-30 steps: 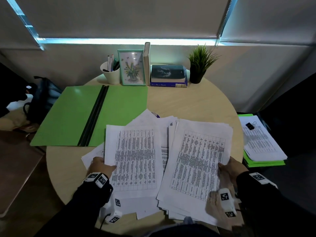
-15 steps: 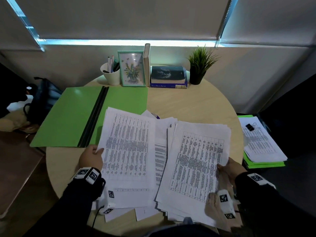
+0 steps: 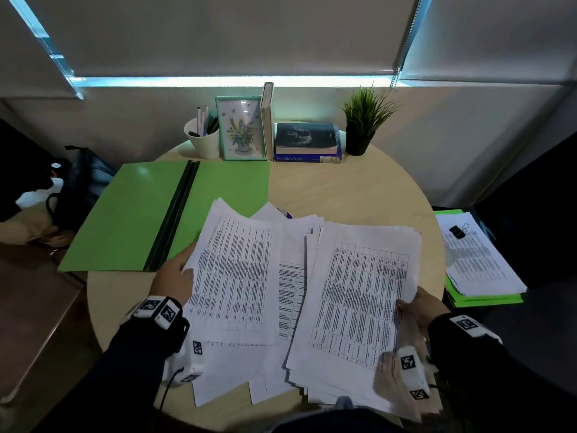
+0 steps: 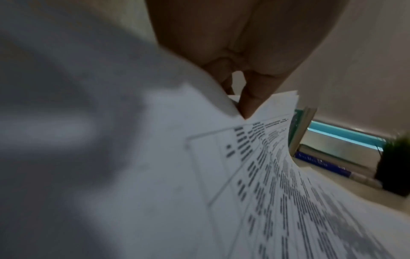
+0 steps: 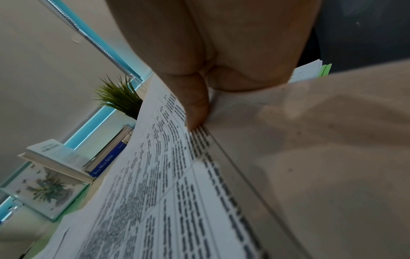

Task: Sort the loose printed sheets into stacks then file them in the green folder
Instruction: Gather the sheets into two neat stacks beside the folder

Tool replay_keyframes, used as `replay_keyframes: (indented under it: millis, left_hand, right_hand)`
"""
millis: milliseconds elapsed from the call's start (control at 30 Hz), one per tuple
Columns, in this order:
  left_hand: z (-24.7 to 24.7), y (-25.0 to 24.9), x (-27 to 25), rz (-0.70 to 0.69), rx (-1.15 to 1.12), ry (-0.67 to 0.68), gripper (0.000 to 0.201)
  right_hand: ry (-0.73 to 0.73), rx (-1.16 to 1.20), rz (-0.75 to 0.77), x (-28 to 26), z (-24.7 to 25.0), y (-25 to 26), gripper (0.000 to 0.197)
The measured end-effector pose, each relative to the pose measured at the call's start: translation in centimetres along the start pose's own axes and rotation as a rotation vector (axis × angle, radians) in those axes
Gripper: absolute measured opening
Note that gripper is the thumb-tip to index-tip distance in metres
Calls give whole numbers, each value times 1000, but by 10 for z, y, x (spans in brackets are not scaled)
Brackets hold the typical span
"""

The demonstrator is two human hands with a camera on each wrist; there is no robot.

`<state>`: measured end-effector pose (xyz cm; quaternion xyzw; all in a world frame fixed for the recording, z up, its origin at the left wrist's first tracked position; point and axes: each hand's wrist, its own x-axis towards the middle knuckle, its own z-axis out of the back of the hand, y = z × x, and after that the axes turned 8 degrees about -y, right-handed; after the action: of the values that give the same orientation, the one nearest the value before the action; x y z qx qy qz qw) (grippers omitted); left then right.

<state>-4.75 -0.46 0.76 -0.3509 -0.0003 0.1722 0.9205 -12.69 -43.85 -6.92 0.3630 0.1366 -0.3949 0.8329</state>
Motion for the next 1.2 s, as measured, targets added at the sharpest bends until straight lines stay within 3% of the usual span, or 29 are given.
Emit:
replay_keyframes:
  millis: [100,200,367,467,567,700,867,967,1100,1200]
  left_hand:
    - [-9,11,1,-77,41,33,48]
    - [-15,15,0,-17,34,14,34]
    - [-24,21,-1,20,128,66,33]
    - [-22,21,1,20,180,-4,27]
    - [-14,18,3,54,229,-155,26]
    - [3,1,5,116,26,-219,28]
    - [26,-41,9,-44,-213,-368,17]
    - [32,-78,0,-112,-422,-294,12]
    - [21,-110,-17,-83,-684,-51,20]
    - [-3,-114,-28,-61,-654,73,22]
  right_hand:
    - [-3,-57,5,-3,2,1,48]
    - [5,-50,0,-3,1,3,49]
    - [9,-1,-6,-4,1,4,47]
    - [6,25,-11,-5,1,4,46]
    - [-10,54,-5,-6,0,5,45]
    - [-13,58,-2,-8,1,5,46]
    - [-16,61,-4,-9,3,7,47]
    - [-17,158,-3,-8,4,9,47]
    - [-19,290,-7,-7,5,11,44]
    - [24,362,-6,-5,5,14,45]
